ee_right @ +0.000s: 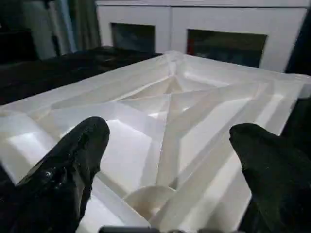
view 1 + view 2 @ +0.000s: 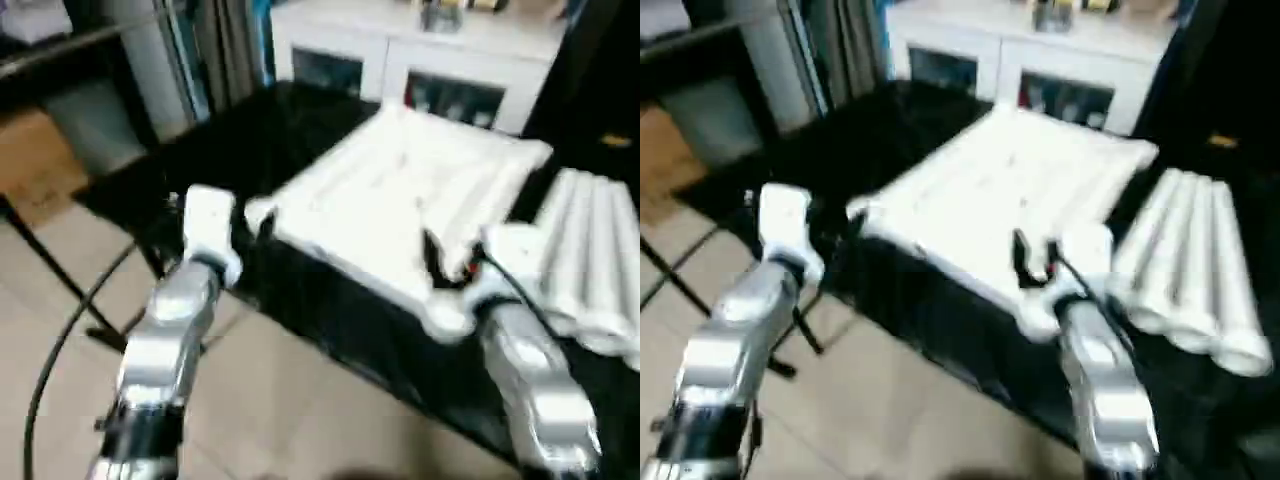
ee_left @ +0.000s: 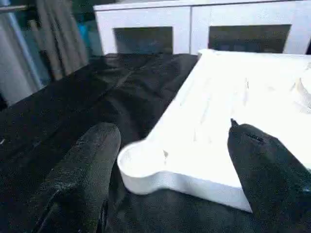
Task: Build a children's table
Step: Move to table
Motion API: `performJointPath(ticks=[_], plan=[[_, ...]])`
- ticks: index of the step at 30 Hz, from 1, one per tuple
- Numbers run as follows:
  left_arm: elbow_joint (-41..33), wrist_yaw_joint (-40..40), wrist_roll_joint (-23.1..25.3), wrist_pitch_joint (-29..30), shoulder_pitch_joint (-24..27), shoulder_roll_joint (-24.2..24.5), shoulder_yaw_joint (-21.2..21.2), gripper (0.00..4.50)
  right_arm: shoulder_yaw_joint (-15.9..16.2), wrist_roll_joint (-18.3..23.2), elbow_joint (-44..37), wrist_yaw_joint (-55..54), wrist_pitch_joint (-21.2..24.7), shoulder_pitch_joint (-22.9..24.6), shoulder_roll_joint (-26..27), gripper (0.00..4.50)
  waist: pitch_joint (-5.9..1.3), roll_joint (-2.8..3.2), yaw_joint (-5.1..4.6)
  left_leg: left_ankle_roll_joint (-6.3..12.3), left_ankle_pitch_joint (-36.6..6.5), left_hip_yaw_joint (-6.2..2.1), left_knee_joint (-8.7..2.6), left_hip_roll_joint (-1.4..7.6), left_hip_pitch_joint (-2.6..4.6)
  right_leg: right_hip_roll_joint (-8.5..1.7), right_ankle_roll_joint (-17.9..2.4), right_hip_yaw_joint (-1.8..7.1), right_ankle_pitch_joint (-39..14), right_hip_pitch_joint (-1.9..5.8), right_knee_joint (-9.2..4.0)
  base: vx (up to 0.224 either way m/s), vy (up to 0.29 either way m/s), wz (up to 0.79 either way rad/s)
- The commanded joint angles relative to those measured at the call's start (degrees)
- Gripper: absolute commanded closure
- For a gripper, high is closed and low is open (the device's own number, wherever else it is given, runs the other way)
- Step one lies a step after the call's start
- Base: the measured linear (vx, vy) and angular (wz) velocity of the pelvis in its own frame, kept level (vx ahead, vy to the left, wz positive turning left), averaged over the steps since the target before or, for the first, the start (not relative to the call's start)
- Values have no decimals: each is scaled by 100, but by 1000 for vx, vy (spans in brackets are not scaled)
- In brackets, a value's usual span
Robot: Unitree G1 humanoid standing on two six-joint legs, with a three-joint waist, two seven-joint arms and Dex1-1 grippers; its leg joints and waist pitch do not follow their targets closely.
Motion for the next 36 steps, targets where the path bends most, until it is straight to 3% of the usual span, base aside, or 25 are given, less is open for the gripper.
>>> performJointPath(ticks=[1, 2, 3, 4, 5, 6, 7, 8, 9, 10, 12, 13, 14, 15, 16, 17, 18, 19, 20, 21, 24, 25, 26, 35, 36], plan=[[201, -121, -14, 29, -18, 101, -67, 50, -38, -10, -459, -157, 186, 269, 120, 0, -444, 134, -48, -123, 1731, 56, -600, 376, 135, -363, -337, 175, 1500, -55, 89, 86, 176, -51], [214, -131, 31, 14, -45, 117, -131, 50, -76, -32, -588, -222, 236, 408, 164, 0, -498, 231, -201, 446, 2137, 31, -568, 597, 523, -415, -79, -163, 1134, -514, 385, 74, 157, -51], [251, -156, 52, -65, -70, 128, -176, 50, -79, -27, -672, -284, 258, 517, 190, 0, -453, 116, -397, 1550, 2151, 183, -587, 868, 662, -779, -137, -569, 334, -868, 440, 89, 150, -50], [293, -164, 79, -140, -97, 132, -216, 50, -77, -27, -717, -328, 260, 597, 205, 0, -470, -100, -443, 1992, 1734, 588, -371, 589, 453, -998, -421, -604, 885, -818, 125, 89, 150, -50], [422, 15, 195, -386, -163, 132, -179, 50, -42, -102, -772, -428, 315, 652, 242, 0, -476, -170, -403, 1866, 1274, 765, -81, 230, 212, -1202, -637, -222, 1324, -565, -125, 98, 204, -48], [430, 27, 202, -401, -167, 131, -176, 50, -40, -107, -775, -434, 318, 654, 244, 0, -548, -283, -91, 1070, -275, 235, 646, 138, -599, -2077, -1038, 945, 2648, 241, -353, 80, 274, -48], [486, 53, 177, -412, -182, 111, -124, 50, -17, -139, -795, -472, 346, 648, 269, 0, -561, -193, -24, 606, -375, -31, 727, 281, -689, -2105, -1166, 1011, 3511, 249, -299, 80, 274, -48], [523, -10, 160, -395, -162, 104, -121, 50, 9, -140, -827, -498, 399, 600, 293, 0, -439, -265, -271, -148, 0, -121, 308, 98, -758, -1147, -1106, 450, 4084, 168, -37, -13, 161, -69], [544, 10, 199, -400, -162, 98, -143, 50, 12, -159, -809, -495, 443, 517, 262, 0, -480, 24, -428, -702, 737, 20, -478, 47, -245, -180, -538, -108, 3149, -76, 100, -70, 33, -64], [512, 51, 138, -392, -145, 17, -89, 50, 19, -149, -858, -449, 590, 358, 201, 0, -359, 144, -713, -731, 1087, -150, -920, 918, 145, -207, -164, -554, 608, -696, 337, -70, 33, -64], [492, 136, 158, -429, -132, -16, -88, 50, 22, -164, -885, -400, 735, 207, 130, 0, -388, 148, -894, -438, 1629, -316, -1219, 1766, 94, -785, 137, -957, -781, -709, 667, -69, 63, -45], [488, 146, 163, -436, -128, -17, -89, 50, 26, -168, -891, -396, 755, 190, 123, 0, -410, 143, -869, -187, 1750, -221, -1200, 1835, 113, -844, 159, -1044, -778, -760, 720, -64, 54, -40], [448, 215, 109, -399, -87, -84, -38, 50, 4, -96, -816, -311, 832, 68, 72, 0, -563, -46, -888, 605, 2377, -124, -978, 1942, 470, -1022, 15, -1111, -620, -849, 663, -51, -47, -34], [377, 316, 106, -383, -38, -130, -5, 50, 30, -53, -711, -188, 896, -81, -51, 0, -591, 41, -867, 1020, 2765, -54, -889, 1865, 567, -1072, -76, -1135, -510, -882, 653, -68, -149, -59], [286, 470, 136, -316, 16, -184, 32, 50, 90, 1, -535, 15, 988, -284, -230, 0, -586, -346, -923, 2651, 3481, -180, -596, 915, 216, -1305, -334, -897, 320, -457, 163, -68, -149, -59], [260, 489, 140, -292, 39, -194, 33, 50, 102, 21, -505, 68, 1012, -302, -261, 0, -600, -539, -865, 2471, 2986, 123, -342, 424, -214, -1395, -279, -798, 1234, -60, 10, -108, -179, -54], [238, 505, 143, -272, 59, -201, 34, 50, 112, 38, -480, 113, 1032, -318, -288, 0, -655, -658, -486, 1377, 1179, 311, -183, 61, -591, -1696, 619, -703, 2543, 329, -88, -100, -156, -15], [76, 488, 25, -209, 195, -224, 99, 50, 163, -5, -309, 305, 1098, -429, -461, 0, -498, -855, -484, 981, 776, 395, -281, 79, -424, -1602, 1193, -771, 2582, 36, -327, -100, -156, -15], [76, 488, 25, -209, 195, -224, 99, 50, 163, -5, -309, 305, 1098, -429, -461, 0, -420, -784, -554, 387, 630, 401, -445, 61, -391, -1412, 1647, -1039, 1988, 153, -353, -79, -120, -9], [-55, 438, -12, -131, 266, -220, 120, 50, 92, 69, -241, 381, 1233, -553, -555, 0, -377, -650, -535, 268, 263, 342, -636, 280, -295, -1387, 1729, -1091, 788, 92, -517, -85, -51, -21], [-22, 287, 184, -139, 246, -2, -34, 50, -55, 307, -21, 556, 1230, -710, -613, 0, -308, -552, -602, 197, -987, 241, -1037, 694, -37, -1269, 411, -1209, -1776, 74, -662, -85, -3, -10], [-22, 287, 184, -139, 246, -2, -34, 50, -55, 307, -21, 556, 1230, -710, -613, 0, -308, -552, -602, 197, -987, 241, -1037, 694, -37, -1269, 411, -1209, -1776, 74, -662, -81, 35, 3], [13, 226, 337, -193, 214, 140, -142, 50, -68, 402, 110, 642, 1186, -741, -615, 0, -282, -527, -619, 221, -1011, 261, -1126, 780, -6, -1304, -171, -1155, -1634, 68, -661, -72, 49, 5], [137, -221, 111, -256, 20, 389, -133, 50, 165, 338, 280, 660, 1018, -763, -427, 0, -295, -352, -514, -16, -1362, 444, -1126, 770, 88, -1349, -823, -1050, -1038, 59, -545, -13, 11, 1], [168, -294, 64, -254, -7, 354, -168, 50, 238, 327, 249, 684, 1056, -747, -459, 0, -302, -293, -502, -485, -1974, 747, -941, 819, 727, -1037, -726, -950, -1625, -331, -710, 14, 1, -28]])
